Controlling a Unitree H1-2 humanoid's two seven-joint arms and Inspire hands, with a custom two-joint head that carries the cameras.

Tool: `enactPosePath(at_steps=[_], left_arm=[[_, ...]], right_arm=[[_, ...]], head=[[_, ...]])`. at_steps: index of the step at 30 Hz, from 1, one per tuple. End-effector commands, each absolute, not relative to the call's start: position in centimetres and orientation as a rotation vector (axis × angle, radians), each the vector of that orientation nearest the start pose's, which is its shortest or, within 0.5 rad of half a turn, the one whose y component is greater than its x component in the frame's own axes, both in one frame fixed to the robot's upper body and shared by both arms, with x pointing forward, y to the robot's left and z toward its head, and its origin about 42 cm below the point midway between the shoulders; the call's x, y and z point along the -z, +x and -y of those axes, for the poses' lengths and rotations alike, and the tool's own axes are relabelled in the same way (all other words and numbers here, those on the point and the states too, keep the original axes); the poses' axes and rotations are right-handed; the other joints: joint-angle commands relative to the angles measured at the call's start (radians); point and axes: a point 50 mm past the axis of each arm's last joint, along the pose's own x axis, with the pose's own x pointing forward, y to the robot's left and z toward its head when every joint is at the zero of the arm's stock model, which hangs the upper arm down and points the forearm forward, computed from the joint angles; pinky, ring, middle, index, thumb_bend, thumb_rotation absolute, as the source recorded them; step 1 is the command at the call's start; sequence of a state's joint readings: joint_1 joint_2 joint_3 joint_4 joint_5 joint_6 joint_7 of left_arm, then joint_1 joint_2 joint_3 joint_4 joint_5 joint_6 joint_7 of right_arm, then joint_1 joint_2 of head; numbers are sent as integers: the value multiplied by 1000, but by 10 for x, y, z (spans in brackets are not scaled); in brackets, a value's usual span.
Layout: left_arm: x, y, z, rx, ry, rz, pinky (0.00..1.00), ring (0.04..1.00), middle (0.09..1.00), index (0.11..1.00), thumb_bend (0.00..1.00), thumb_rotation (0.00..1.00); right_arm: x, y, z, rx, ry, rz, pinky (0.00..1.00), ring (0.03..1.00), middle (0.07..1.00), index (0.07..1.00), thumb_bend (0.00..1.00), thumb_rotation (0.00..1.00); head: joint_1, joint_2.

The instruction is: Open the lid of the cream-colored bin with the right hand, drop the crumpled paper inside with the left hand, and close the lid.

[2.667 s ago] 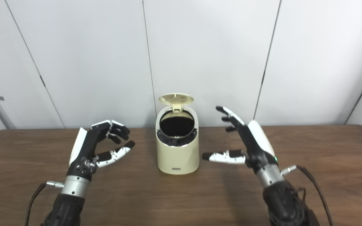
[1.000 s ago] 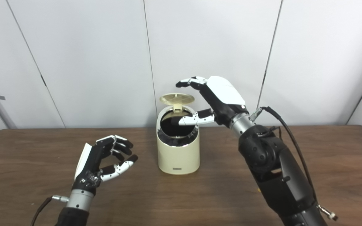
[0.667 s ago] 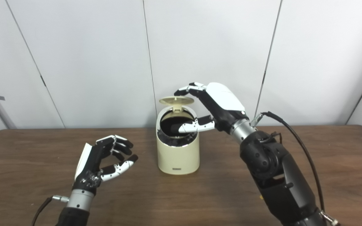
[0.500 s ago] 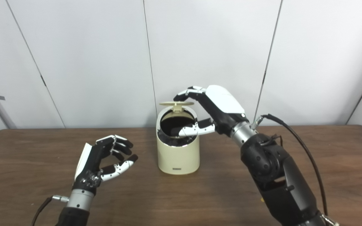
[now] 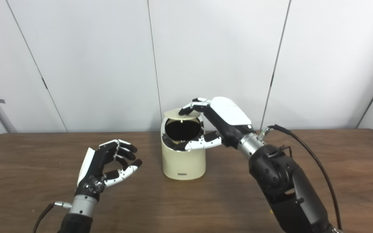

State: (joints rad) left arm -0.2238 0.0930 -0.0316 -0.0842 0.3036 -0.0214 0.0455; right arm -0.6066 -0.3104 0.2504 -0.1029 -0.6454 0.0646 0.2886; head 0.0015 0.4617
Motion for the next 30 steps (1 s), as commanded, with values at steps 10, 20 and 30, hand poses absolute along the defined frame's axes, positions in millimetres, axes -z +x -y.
enactPosePath(at_steps=[10,20,30], left_arm=[[-214,348,-207,-11,362,439,432,539,482,528,513,0],[-214,347,-207,-10,354,431,426,538,481,529,513,0],[-216,348,-207,-15,361,434,436,542,482,528,513,0]], right_arm=[[-321,406,178,-341,-1118,621,844,877,735,712,649,543],[-310,403,176,-383,-1131,618,808,866,735,714,647,538],[-298,402,173,-406,-1195,630,845,841,708,704,661,491]], head=[[10,15],[14,17],[20,26]])
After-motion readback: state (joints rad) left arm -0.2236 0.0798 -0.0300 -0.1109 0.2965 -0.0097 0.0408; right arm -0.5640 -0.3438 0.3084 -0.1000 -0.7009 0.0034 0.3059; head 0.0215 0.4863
